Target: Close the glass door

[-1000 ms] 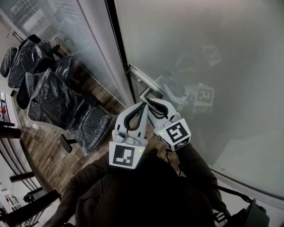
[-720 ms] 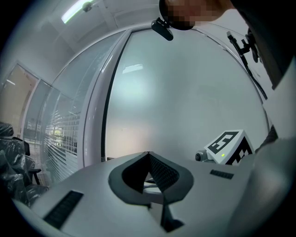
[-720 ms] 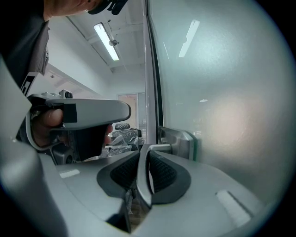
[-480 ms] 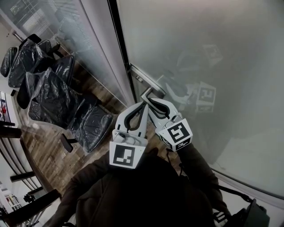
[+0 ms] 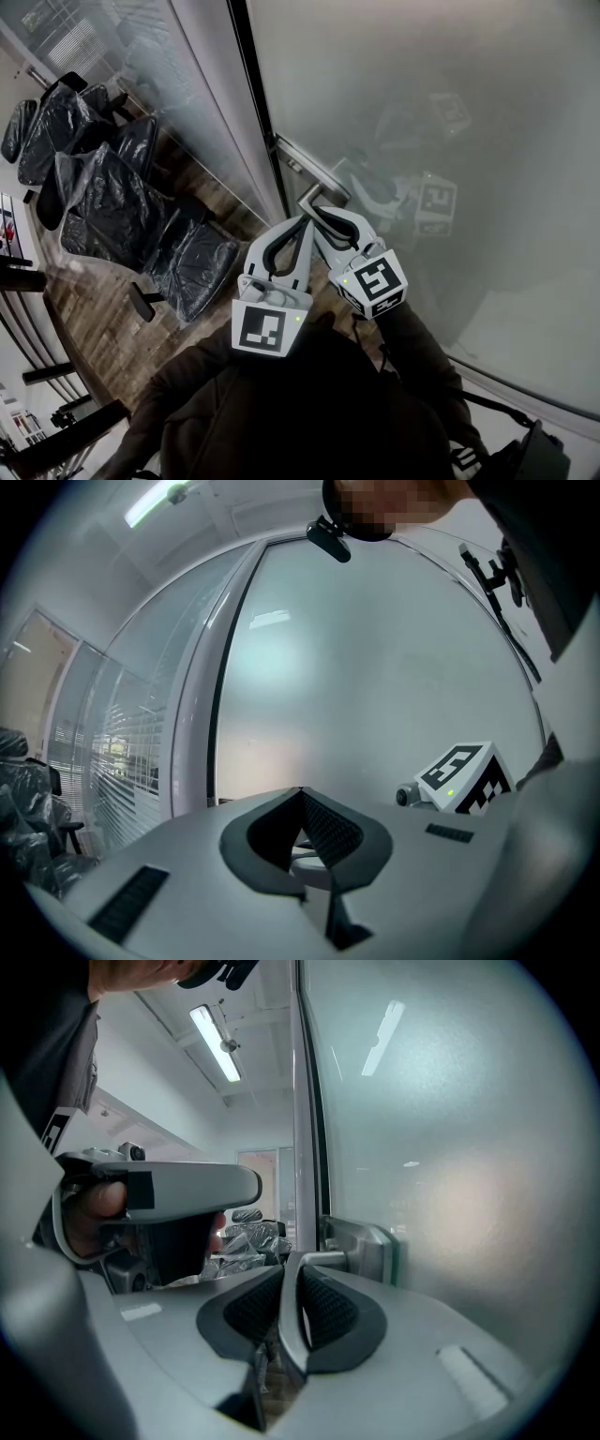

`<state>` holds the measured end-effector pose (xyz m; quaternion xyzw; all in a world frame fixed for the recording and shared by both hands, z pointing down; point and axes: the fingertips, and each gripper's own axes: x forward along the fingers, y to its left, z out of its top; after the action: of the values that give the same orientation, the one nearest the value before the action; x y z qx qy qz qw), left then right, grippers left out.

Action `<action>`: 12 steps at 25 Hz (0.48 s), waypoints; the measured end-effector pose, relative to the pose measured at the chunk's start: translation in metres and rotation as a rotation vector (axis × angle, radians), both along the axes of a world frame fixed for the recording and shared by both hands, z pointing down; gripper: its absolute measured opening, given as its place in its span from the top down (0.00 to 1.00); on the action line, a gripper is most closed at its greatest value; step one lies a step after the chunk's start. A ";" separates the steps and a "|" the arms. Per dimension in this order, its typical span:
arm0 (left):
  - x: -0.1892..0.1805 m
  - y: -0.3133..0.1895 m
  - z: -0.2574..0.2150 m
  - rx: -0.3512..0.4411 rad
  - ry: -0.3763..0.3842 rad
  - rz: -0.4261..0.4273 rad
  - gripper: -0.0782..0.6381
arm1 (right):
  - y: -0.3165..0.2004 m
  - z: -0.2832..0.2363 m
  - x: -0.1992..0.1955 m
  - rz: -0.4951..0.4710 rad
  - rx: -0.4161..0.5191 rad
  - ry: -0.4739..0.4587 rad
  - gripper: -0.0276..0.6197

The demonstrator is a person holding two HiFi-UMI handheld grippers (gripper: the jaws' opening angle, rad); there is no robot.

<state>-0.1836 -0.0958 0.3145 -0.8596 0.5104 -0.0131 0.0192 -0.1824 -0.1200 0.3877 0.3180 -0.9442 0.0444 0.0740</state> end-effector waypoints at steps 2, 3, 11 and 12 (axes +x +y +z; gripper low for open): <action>0.000 0.000 0.002 -0.004 -0.002 -0.001 0.90 | -0.001 0.001 0.000 0.000 -0.001 0.001 0.86; 0.000 0.000 0.003 -0.006 -0.002 -0.001 0.90 | -0.001 0.002 0.000 0.000 -0.001 0.002 0.86; -0.002 0.000 -0.010 -0.002 -0.003 -0.014 0.90 | 0.006 -0.009 -0.002 -0.020 0.003 0.001 0.86; -0.004 0.000 -0.011 0.000 -0.003 -0.018 0.90 | 0.008 -0.010 -0.004 -0.023 0.004 0.001 0.86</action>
<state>-0.1873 -0.0954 0.3031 -0.8550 0.5181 -0.0146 0.0197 -0.1859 -0.1118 0.3774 0.3074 -0.9478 0.0417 0.0744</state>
